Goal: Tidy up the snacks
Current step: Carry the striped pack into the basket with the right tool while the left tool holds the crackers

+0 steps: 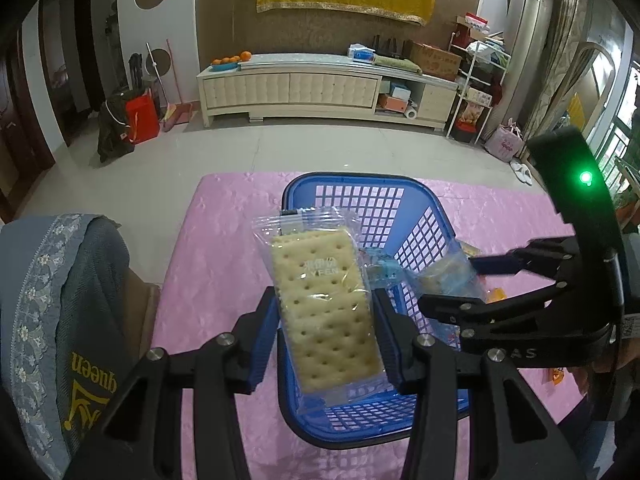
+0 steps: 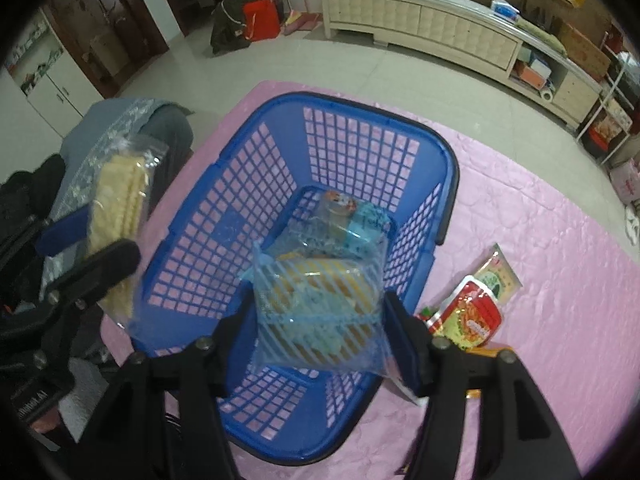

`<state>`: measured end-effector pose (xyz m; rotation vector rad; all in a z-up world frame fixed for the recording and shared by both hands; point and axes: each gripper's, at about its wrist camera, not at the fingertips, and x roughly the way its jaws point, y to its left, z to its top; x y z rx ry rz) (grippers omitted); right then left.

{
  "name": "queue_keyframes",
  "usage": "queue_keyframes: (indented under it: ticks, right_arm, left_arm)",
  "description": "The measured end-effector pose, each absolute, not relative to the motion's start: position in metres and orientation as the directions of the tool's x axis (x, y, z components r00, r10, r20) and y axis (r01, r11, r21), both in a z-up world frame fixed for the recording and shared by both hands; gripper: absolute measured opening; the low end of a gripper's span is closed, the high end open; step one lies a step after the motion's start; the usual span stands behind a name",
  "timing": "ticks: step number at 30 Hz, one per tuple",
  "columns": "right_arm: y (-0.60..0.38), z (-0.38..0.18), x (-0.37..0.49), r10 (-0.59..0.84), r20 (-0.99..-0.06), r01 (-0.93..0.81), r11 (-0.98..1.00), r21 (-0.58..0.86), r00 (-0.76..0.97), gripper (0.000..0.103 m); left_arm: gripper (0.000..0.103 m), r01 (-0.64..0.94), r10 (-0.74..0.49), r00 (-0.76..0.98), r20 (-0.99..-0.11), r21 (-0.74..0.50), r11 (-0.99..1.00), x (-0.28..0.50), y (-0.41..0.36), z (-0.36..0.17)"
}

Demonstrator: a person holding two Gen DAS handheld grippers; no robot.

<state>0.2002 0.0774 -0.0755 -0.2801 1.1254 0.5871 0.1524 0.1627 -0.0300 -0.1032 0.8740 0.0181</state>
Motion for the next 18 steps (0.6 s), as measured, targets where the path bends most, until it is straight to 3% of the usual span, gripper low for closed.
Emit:
queue_keyframes:
  ticks: [2,18]
  right_arm:
    - [0.073,-0.073,0.199,0.297,-0.896,-0.560,0.826,0.069,0.329,0.086]
    - [0.024,-0.050,0.190,0.336,-0.843,-0.473,0.874,0.111,0.421,0.089]
  left_arm:
    - [0.043,-0.057,-0.025,0.637,-0.770,-0.080,0.995,0.150,0.161,-0.030]
    - [0.044,0.009,-0.027,0.640,-0.768,-0.028,1.000,0.145,0.132,-0.016]
